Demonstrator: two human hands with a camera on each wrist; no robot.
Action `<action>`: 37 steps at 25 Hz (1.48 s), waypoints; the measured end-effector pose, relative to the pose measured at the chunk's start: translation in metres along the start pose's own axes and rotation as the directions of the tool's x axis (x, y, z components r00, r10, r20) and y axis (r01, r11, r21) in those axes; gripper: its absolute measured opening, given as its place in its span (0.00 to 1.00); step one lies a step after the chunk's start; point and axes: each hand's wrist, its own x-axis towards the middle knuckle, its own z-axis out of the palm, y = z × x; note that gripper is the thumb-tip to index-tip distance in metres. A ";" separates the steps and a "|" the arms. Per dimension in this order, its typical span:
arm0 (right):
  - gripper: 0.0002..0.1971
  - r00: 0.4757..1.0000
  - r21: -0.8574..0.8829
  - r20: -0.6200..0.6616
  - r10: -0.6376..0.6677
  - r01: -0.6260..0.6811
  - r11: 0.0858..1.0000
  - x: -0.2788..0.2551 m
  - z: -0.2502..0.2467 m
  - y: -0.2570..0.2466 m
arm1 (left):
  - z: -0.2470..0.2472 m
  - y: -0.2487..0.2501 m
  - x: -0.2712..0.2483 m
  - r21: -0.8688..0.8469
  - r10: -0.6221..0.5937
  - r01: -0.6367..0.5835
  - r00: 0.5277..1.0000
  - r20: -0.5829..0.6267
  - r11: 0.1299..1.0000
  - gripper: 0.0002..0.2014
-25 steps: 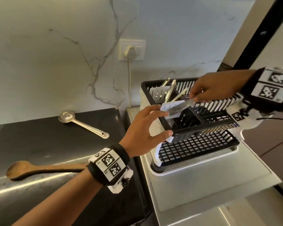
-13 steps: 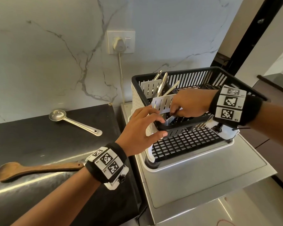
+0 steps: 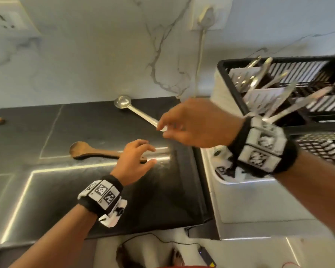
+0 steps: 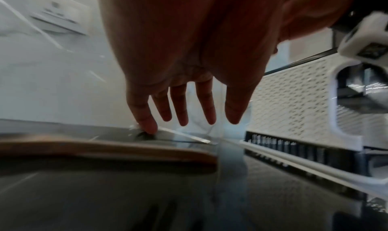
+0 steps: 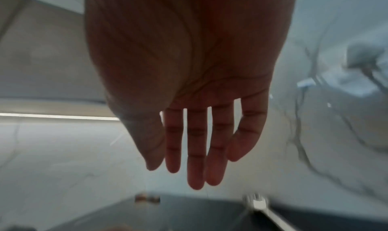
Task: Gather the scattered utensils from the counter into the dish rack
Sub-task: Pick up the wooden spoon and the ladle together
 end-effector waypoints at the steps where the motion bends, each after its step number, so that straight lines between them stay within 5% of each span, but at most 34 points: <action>1: 0.13 0.999 0.032 0.049 -0.002 0.000 0.999 0.021 0.029 -0.008 | -0.006 -0.028 -0.016 0.029 -0.076 0.076 0.997 0.014 0.997 0.16; 5: 0.24 0.956 -0.017 0.274 0.100 -0.099 0.995 0.098 0.147 -0.016 | -0.026 -0.106 -0.076 0.062 -0.289 0.287 0.957 0.018 0.956 0.22; 8: 0.31 0.929 -0.041 0.328 0.172 -0.168 0.985 0.134 0.210 -0.021 | -0.040 -0.135 -0.105 -0.001 -0.373 0.373 0.928 -0.023 0.928 0.16; 14: 0.18 0.942 0.078 0.280 0.188 -0.217 0.973 0.158 0.238 -0.029 | -0.045 -0.160 -0.112 -0.335 -0.505 0.468 0.863 -0.029 0.818 0.18; 18: 0.16 0.962 0.311 0.131 0.240 -0.270 0.911 0.158 0.224 -0.057 | -0.048 -0.150 -0.086 -0.704 -0.667 0.486 0.744 0.023 0.518 0.22; 22: 0.14 0.989 0.419 0.002 0.147 -0.135 0.898 0.155 0.213 -0.093 | -0.065 -0.132 -0.055 -0.952 -0.678 0.265 0.729 0.095 0.151 0.15; 24: 0.19 0.993 0.451 -0.011 0.117 -0.100 0.887 0.161 0.214 -0.098 | -0.075 -0.132 -0.046 -0.988 -0.688 0.149 0.722 0.075 0.048 0.10; 27: 0.23 0.970 0.416 -0.043 0.240 -0.201 0.887 0.185 0.218 -0.064 | -0.086 -0.135 -0.044 -0.990 -0.688 0.143 0.721 0.089 0.022 0.06; 32: 0.29 0.850 0.022 0.040 0.526 -0.527 0.850 0.213 0.220 0.038 | -0.093 -0.134 -0.061 -0.972 -0.673 0.208 0.735 0.084 0.106 0.09; 37: 0.28 0.826 -0.053 0.070 0.559 -0.556 0.829 0.208 0.235 0.053 | -0.086 -0.135 -0.075 -0.972 -0.683 0.221 0.723 0.105 0.083 0.11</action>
